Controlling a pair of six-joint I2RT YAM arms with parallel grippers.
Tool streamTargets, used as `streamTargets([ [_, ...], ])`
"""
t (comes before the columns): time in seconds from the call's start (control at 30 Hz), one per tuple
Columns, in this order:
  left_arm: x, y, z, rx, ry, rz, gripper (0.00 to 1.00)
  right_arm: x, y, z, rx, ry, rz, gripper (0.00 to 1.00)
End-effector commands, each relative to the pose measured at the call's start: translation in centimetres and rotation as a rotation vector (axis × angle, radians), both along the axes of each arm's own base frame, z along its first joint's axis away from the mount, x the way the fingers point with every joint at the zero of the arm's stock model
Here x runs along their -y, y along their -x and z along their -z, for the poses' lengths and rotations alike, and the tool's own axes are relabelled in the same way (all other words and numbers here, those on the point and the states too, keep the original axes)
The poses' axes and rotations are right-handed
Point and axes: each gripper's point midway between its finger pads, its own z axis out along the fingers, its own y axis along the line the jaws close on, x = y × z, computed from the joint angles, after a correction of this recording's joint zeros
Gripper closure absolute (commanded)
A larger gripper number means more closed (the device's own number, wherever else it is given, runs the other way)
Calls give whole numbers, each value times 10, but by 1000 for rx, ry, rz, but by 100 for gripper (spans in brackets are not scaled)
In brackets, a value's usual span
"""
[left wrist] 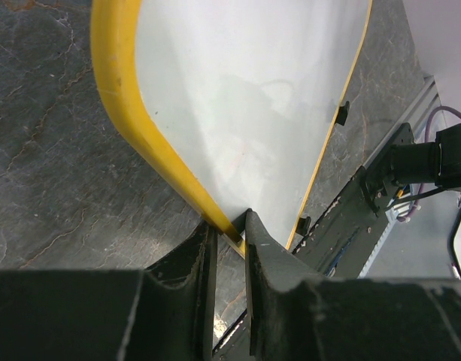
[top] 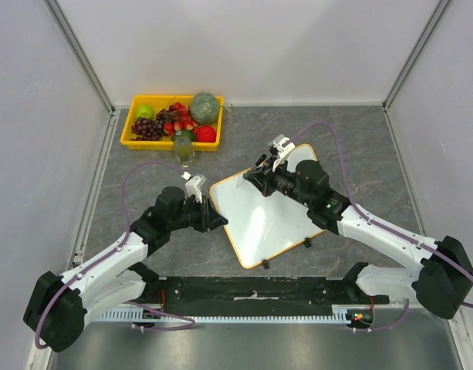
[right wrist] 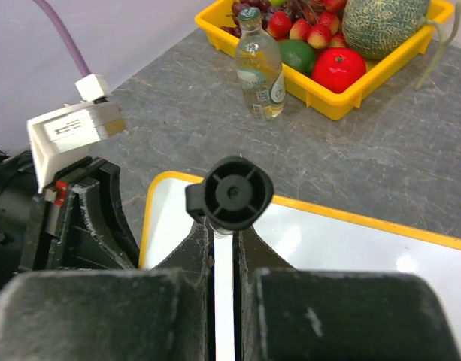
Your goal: Write a sentence on the whiteboard
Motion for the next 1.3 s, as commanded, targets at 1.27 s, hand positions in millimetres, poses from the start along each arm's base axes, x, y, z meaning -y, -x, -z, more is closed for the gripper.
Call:
streamTargets([
  [1.27, -20, -6, 22, 14, -120, -45, 98, 17, -6, 34, -14, 78, 93, 100],
])
